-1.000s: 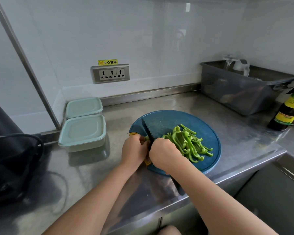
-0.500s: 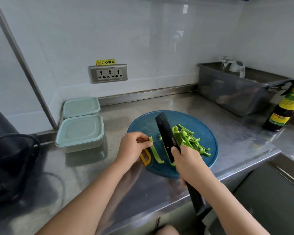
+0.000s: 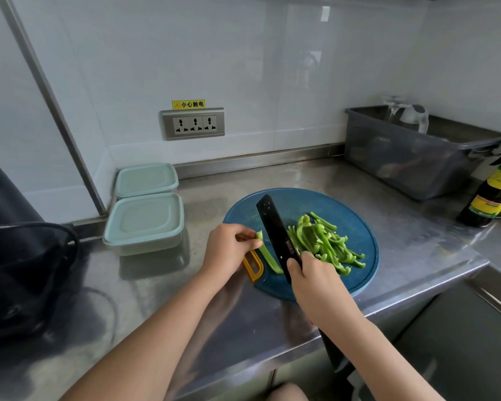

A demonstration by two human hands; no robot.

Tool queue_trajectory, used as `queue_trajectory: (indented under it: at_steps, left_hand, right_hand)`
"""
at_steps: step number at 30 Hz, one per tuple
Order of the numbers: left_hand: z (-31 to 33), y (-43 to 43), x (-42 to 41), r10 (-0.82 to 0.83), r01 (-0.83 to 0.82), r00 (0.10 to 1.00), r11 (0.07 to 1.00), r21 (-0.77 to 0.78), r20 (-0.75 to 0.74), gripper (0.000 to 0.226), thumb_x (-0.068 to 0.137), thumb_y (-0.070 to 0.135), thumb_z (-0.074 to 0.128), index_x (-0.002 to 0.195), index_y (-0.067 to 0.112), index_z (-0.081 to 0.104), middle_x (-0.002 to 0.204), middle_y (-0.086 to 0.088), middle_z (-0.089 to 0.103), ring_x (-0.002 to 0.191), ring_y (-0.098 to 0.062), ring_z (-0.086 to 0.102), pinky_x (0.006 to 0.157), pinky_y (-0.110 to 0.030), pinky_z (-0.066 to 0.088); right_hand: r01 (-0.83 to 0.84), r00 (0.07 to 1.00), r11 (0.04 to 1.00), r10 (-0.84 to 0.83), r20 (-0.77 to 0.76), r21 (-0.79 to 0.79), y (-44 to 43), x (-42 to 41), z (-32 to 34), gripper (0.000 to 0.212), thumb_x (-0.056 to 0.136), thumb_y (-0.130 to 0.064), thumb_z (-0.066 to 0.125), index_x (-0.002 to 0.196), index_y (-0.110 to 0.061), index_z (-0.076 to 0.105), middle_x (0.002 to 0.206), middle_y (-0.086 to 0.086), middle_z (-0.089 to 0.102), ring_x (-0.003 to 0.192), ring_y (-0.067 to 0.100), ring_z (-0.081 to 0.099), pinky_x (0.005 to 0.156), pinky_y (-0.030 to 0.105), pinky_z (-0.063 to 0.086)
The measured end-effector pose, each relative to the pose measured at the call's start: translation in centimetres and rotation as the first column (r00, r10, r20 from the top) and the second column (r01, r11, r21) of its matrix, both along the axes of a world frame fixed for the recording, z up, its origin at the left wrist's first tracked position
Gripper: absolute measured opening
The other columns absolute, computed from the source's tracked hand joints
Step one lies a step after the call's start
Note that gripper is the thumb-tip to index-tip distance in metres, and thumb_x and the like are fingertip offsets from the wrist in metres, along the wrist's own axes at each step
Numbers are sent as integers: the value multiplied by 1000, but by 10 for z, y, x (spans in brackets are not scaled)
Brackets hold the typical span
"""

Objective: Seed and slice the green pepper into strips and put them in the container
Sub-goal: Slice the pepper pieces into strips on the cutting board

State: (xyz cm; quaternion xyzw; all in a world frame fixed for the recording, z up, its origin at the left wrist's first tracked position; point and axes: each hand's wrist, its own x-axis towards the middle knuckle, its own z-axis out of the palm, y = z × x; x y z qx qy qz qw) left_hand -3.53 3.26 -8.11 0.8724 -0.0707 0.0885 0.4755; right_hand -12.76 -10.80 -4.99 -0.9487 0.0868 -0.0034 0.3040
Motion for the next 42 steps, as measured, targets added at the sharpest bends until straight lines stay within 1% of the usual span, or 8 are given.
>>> queue_trajectory:
  at_steps: [8,17,23,29,31,35,39,42]
  left_hand:
    - [1,-1,0,3,-3,1000,1000,-4,-2,21,74,19,77,94,12,73,75,10,61,64,2,54,58,-4,39]
    - [1,0,-1,-5,5,1000,1000,14,15,18,73,19,78,89,11,73,70,12,60,63,4,53,56,2,37]
    - [1,1,0,5,-5,1000,1000,23,-31,19,75,23,77,90,13,71,71,13,58,63,2,54,53,-6,41]
    - [0,2,6,13,-8,990,999,32,-141,28,82,29,70,104,11,71,92,4,67,83,-10,58,75,-22,39]
    - [1,2,7,10,0,988,998,70,-156,28,85,33,65,104,13,71,93,2,70,79,-9,59,72,-21,39]
    - [5,1,7,26,-15,981,998,58,-194,22,85,34,65,91,14,72,58,7,60,46,-3,53,52,-18,39]
    - [5,0,7,54,-46,982,998,45,-183,22,83,34,68,88,13,73,57,8,59,52,-2,53,51,-15,36]
    - [5,-2,9,70,-64,979,997,40,-189,22,82,34,69,89,13,73,59,8,60,52,-2,53,46,-12,35]
  right_hand:
    - [-9,1000,996,9,3,94,-1,1,8,34,100,-34,34,75,-13,43,69,2,48,58,18,47,55,33,42]
    - [-13,1000,1000,13,-15,-5,2,-1,-3,34,101,-33,33,72,-15,37,68,0,44,57,13,40,47,26,29]
    - [-22,999,999,23,25,-28,6,-2,-13,33,101,-35,33,74,-15,36,66,-1,44,56,15,39,47,27,28]
    - [-13,996,994,22,83,-105,12,-6,-16,29,101,-35,29,84,-13,36,64,-3,40,64,21,45,54,31,32]
    - [-4,997,993,13,78,-121,15,-6,-16,27,102,-33,28,85,-14,34,64,-4,36,65,22,44,55,31,31]
    - [0,1000,986,2,17,-164,17,0,-12,22,102,-28,28,87,-13,32,72,-1,48,79,28,57,51,29,31]
    - [-25,999,978,15,-47,-208,17,6,-8,17,101,-21,32,88,-11,32,102,12,63,94,31,62,43,23,20]
    - [-32,997,973,15,-77,-229,20,6,-5,11,100,-17,34,91,-11,34,106,12,62,97,31,62,49,25,30]
